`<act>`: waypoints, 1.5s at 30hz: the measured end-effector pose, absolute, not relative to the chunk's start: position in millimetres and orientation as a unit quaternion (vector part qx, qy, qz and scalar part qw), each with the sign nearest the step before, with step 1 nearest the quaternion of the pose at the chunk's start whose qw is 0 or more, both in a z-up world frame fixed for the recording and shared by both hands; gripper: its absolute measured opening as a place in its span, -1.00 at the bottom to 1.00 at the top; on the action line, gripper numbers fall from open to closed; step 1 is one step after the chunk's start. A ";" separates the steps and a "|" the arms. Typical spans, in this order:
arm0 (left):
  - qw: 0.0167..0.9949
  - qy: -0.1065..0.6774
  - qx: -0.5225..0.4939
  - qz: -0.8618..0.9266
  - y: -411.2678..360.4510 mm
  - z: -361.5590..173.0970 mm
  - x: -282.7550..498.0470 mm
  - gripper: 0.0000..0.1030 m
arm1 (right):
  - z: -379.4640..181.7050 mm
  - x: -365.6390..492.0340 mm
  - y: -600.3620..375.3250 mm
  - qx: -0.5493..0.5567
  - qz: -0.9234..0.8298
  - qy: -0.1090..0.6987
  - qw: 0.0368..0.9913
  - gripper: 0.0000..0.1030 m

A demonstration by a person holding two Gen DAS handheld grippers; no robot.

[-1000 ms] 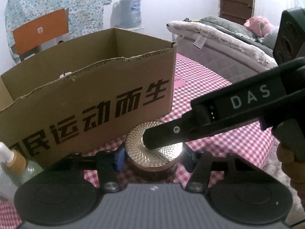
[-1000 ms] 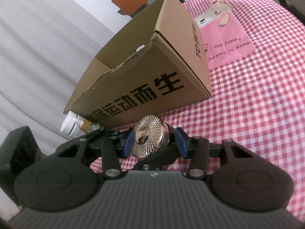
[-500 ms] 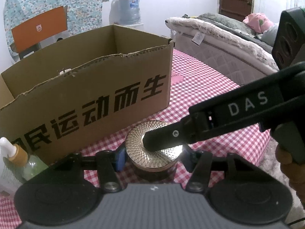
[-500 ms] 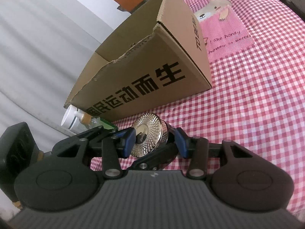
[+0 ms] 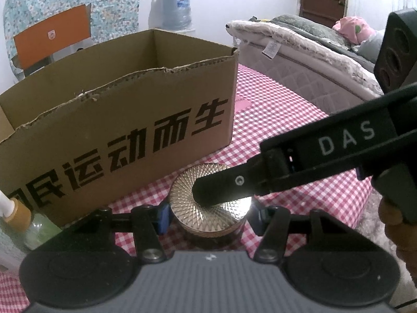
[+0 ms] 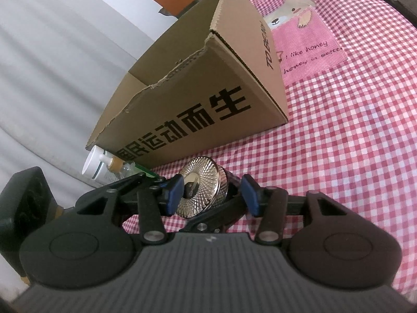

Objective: Organize rigid objects
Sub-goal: 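Lift the gold-lidded jar with the right tool toward the box, then lower the jar into the box and open the right tool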

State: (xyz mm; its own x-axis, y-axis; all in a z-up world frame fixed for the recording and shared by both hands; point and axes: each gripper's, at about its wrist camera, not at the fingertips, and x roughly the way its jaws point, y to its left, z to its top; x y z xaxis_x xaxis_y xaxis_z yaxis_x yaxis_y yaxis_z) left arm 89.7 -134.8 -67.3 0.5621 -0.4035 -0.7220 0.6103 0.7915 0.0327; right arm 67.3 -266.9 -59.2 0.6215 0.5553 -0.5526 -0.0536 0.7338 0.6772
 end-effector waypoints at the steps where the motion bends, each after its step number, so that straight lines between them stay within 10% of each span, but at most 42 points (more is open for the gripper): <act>1: 0.872 0.368 0.140 -0.290 -133.9 -66.9 90.2 0.11 | -59.4 67.3 -267.0 0.317 0.181 0.396 0.843 -0.07; 27: 0.912 0.289 0.121 -0.265 -117.5 29.3 70.9 0.11 | 44.5 54.4 -248.2 0.234 0.218 0.324 0.890 -0.22; 45: 0.894 0.406 0.004 -0.189 -130.3 32.5 250.3 0.11 | 79.9 267.1 -253.0 0.159 0.240 0.440 0.851 -0.19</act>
State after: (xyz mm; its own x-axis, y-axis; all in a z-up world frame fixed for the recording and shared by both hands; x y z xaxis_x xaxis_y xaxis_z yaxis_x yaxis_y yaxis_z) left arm 250.3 -130.3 32.5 0.5997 -0.3349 -0.7268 0.3408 0.9286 -0.1467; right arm 267.1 -253.0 79.9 0.4972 0.5479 -0.6727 -0.2687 0.8345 0.4811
